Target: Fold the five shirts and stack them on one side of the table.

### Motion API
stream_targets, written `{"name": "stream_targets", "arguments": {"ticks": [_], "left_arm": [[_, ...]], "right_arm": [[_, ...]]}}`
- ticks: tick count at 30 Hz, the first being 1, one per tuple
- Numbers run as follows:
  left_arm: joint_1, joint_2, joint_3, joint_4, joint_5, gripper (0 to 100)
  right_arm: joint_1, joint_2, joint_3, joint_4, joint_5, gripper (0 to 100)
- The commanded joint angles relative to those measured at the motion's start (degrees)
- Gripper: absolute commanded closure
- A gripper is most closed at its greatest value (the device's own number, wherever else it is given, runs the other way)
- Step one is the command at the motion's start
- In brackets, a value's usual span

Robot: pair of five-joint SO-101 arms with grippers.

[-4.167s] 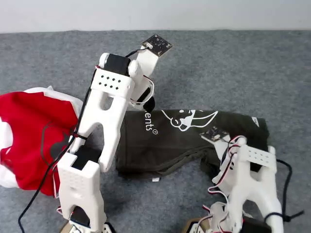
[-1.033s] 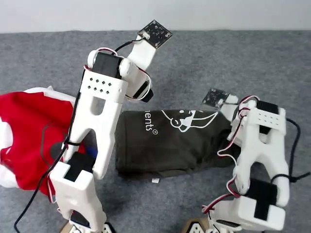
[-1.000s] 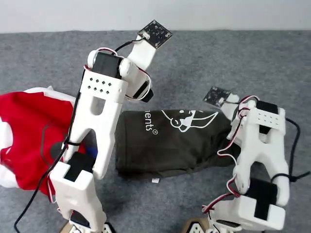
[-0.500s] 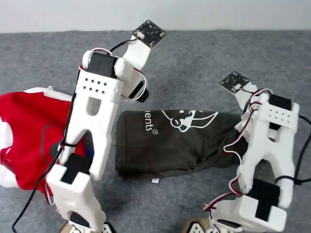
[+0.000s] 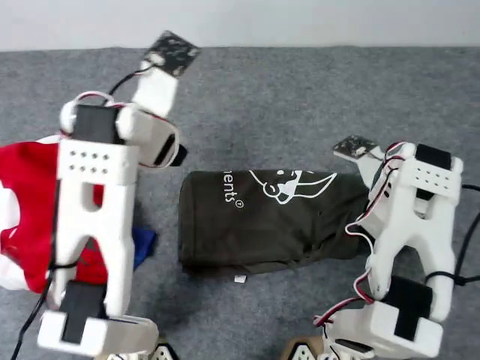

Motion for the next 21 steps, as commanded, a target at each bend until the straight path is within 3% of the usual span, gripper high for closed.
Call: {"name": "stream_targets", "arguments": {"ticks": [1, 9, 13, 21], "left_arm": [[-3.78, -6.42, 1.01, 0.97, -0.18, 81], [-9.41, -13.27, 6.64, 0.97, -0.26, 81], [-10.73, -15.21, 9.01, 0.97, -0.62, 81], [-10.90, -15.30, 9.71, 0.88, -0.62, 81]], "right_arm": [[-1.98, 3.21, 0.26, -2.15, -0.70, 98.8], [-13.67, 10.15, -0.44, -11.74, -9.85, 98.8], [-18.95, 10.24, -5.98, -11.21, -14.86, 98.8], [-22.29, 13.49, -14.42, -9.63, -15.91, 98.8]]}}
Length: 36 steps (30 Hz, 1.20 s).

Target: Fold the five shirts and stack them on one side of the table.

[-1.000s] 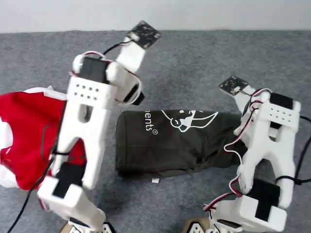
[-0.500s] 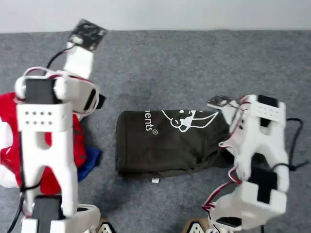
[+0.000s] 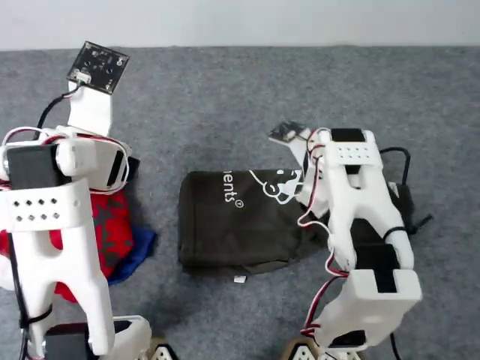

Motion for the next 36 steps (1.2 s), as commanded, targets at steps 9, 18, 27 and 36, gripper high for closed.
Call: {"name": "stream_targets", "arguments": {"ticks": [9, 18, 27, 36], "left_arm": [[0.18, -1.58, -0.22, 0.70, -0.62, 81], [-0.18, -1.58, -0.22, 0.70, -0.62, 81], [-0.26, -2.02, -0.22, 0.79, -0.62, 81], [-0.35, -2.20, 1.71, 0.88, -0.26, 81]], "right_arm": [[1.01, 2.07, -11.16, 7.87, -2.29, 98.8], [5.05, -3.03, -13.01, 22.73, -2.11, 98.8], [5.58, -1.36, -2.90, 17.71, 0.70, 98.8], [4.62, 0.13, -4.40, 6.02, 0.26, 98.8]]}}
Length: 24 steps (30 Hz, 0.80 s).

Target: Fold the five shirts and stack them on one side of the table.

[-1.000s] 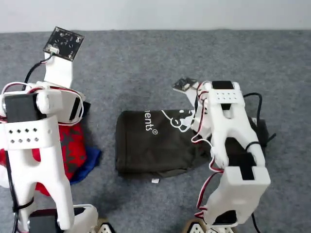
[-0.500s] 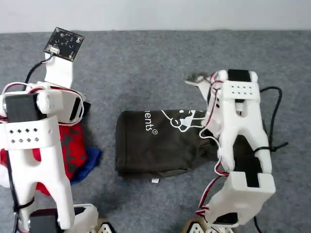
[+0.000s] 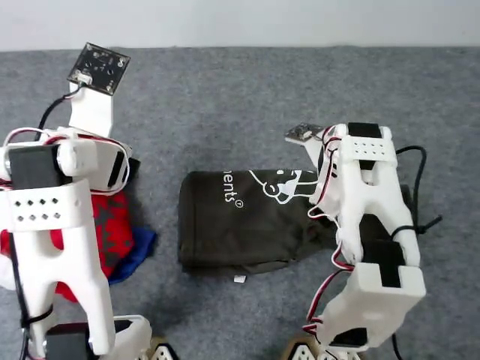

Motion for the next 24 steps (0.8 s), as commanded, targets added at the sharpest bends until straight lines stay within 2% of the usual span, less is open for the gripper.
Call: {"name": "stream_targets", "arguments": {"ticks": [1, 11, 20, 24], "left_arm": [[-0.35, -2.11, 1.27, 0.88, -0.26, 81], [-0.35, -2.11, 4.00, 0.79, -0.26, 81], [-0.26, -2.11, 4.00, 0.70, -0.26, 81], [-0.26, -2.11, 4.00, 0.70, -0.26, 81]], "right_arm": [[-0.75, -0.31, -2.81, -2.51, -0.62, 98.8], [-4.00, -0.57, -6.15, -6.73, -2.29, 98.8], [-3.82, -8.31, -10.81, 10.42, -1.85, 98.8], [-3.74, -6.55, -10.64, 12.53, -1.76, 98.8]]}}
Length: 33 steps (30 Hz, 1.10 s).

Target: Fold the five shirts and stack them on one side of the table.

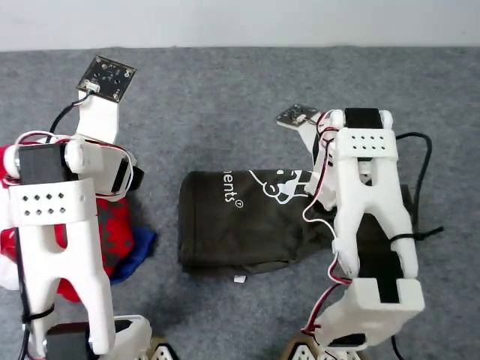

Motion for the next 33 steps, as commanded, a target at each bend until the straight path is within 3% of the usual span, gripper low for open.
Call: {"name": "stream_targets", "arguments": {"ticks": [1, 8, 12, 21, 26, 33], "left_arm": [[-0.26, -2.11, -0.48, 0.70, -0.26, 81], [-0.26, -2.11, -0.48, 0.62, -0.53, 81], [-0.26, -2.11, -0.48, 0.70, -0.62, 81], [-0.26, -2.11, -0.48, 0.70, -0.62, 81], [-0.26, -2.11, -0.48, 0.70, -0.62, 81], [0.18, -2.11, -0.48, 0.70, -0.62, 81]], "right_arm": [[-0.31, 0.13, -2.55, 1.27, -0.09, 98.8], [-1.19, 12.79, -3.96, -12.00, -0.35, 98.8], [-4.44, 16.31, -8.70, -13.32, -0.53, 98.8], [-8.04, 16.75, -16.79, -6.55, -0.62, 98.8], [-4.44, 15.78, -18.11, 3.47, -0.62, 98.8], [1.19, 12.00, -12.48, 3.65, -0.70, 98.8]]}}
